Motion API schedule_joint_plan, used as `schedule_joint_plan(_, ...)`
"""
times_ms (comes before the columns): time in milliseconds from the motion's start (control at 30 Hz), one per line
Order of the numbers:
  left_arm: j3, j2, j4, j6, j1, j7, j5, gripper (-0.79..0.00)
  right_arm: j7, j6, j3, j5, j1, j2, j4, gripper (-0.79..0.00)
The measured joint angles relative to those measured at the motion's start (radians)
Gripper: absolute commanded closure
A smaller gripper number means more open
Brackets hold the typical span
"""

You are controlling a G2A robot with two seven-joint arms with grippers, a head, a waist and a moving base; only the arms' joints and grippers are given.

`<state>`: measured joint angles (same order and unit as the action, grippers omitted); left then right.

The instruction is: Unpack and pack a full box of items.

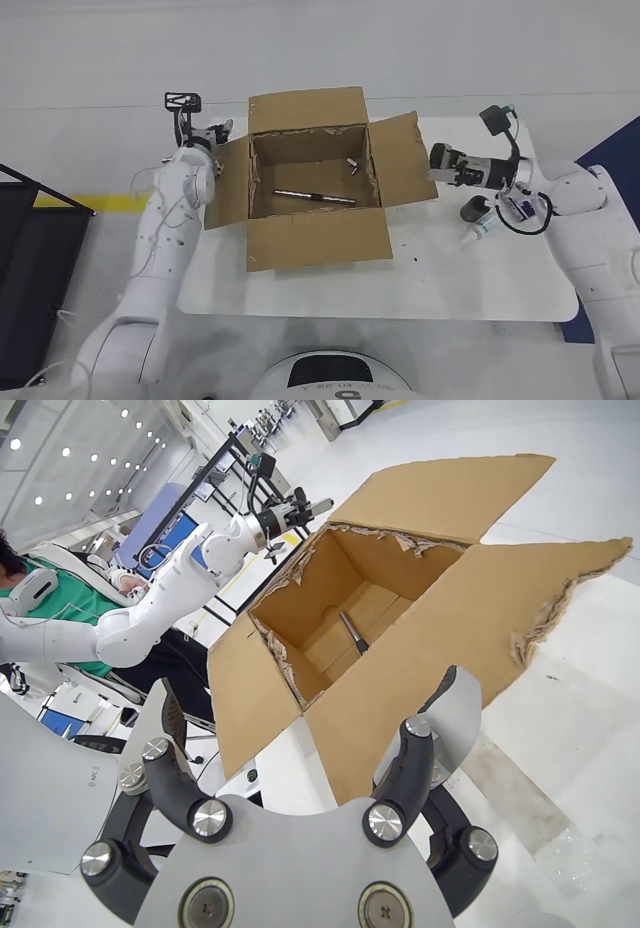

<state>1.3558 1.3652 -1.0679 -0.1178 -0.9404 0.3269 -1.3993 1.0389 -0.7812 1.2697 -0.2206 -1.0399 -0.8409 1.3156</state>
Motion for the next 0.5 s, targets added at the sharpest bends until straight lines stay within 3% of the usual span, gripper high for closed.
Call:
schedule_joint_plan(233, -0.058, 0.012, 0.044, 0.040, 0.023, -0.020, -0.006, -0.785, 0.001, 0.001, -0.010, -0.045, -0.012, 0.022, -0.004, -0.785)
schedule_joint_plan(500, -0.067, 0.005, -0.017, 0.106, -0.029, -0.010, -0.037, -0.785, 0.032, 0.032, -0.047, -0.120, 0.006, 0.045, 0.001, -0.785)
